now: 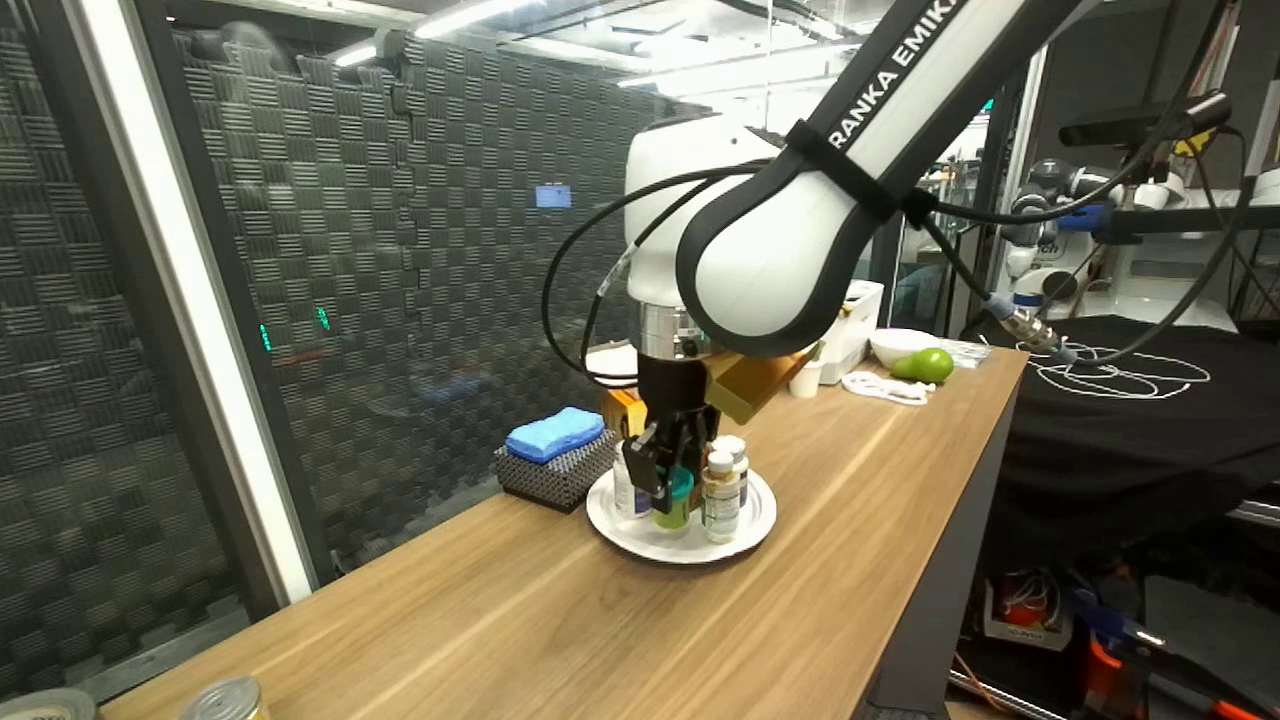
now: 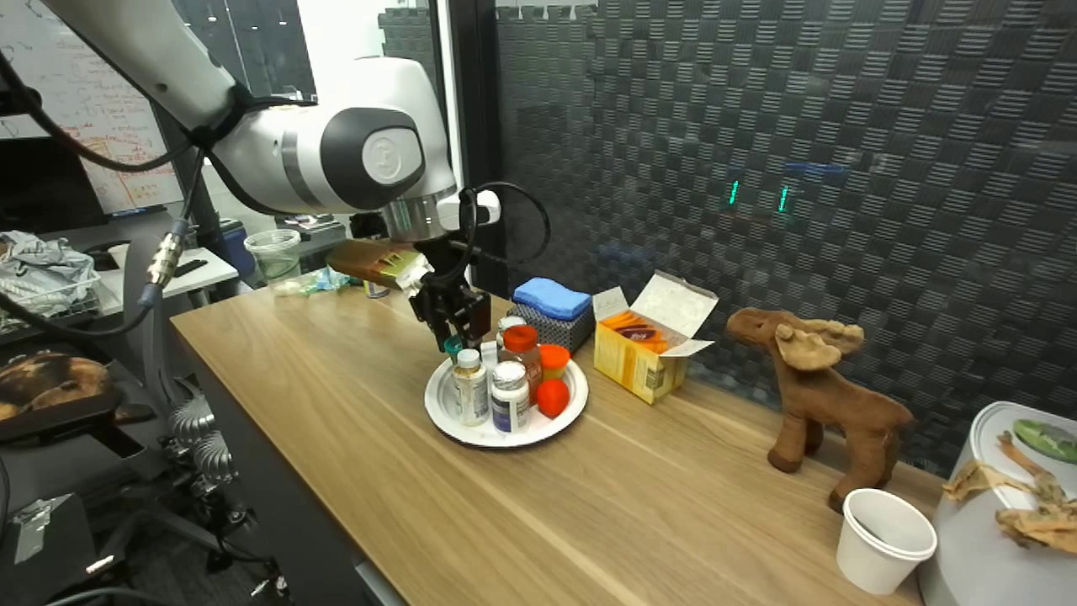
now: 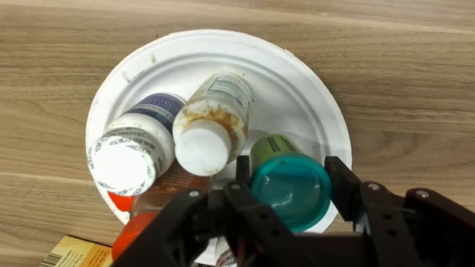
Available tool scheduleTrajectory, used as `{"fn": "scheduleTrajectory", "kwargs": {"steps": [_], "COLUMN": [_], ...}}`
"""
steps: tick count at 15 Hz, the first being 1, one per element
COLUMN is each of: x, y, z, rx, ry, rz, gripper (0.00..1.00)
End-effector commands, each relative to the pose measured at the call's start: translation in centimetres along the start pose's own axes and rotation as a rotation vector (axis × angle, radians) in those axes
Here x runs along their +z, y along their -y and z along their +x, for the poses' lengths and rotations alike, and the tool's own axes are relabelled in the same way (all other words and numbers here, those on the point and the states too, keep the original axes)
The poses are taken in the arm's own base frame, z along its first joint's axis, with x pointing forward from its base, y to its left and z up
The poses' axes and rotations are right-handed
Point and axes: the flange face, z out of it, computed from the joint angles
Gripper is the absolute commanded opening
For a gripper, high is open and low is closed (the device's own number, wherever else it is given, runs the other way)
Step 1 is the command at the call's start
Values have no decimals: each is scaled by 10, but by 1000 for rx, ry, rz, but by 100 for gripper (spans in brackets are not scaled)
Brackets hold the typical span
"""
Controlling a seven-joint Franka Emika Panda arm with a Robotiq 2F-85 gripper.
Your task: Pick up all the objects surrounding the white plate and arrange them on the plate
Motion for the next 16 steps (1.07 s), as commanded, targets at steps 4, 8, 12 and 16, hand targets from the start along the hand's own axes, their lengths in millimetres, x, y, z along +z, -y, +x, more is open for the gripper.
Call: {"fn": "scheduleTrajectory", "kwargs": {"steps": [4, 8, 12, 16], "x": [5, 9, 8, -5], "y": [-5, -4, -4, 0], "z": [4, 4, 3, 4], "rx": [8, 5, 4, -2], "ry": [11, 17, 16, -11], "rz": [-2, -2, -4, -10], "gripper": [28, 84, 100, 100]}}
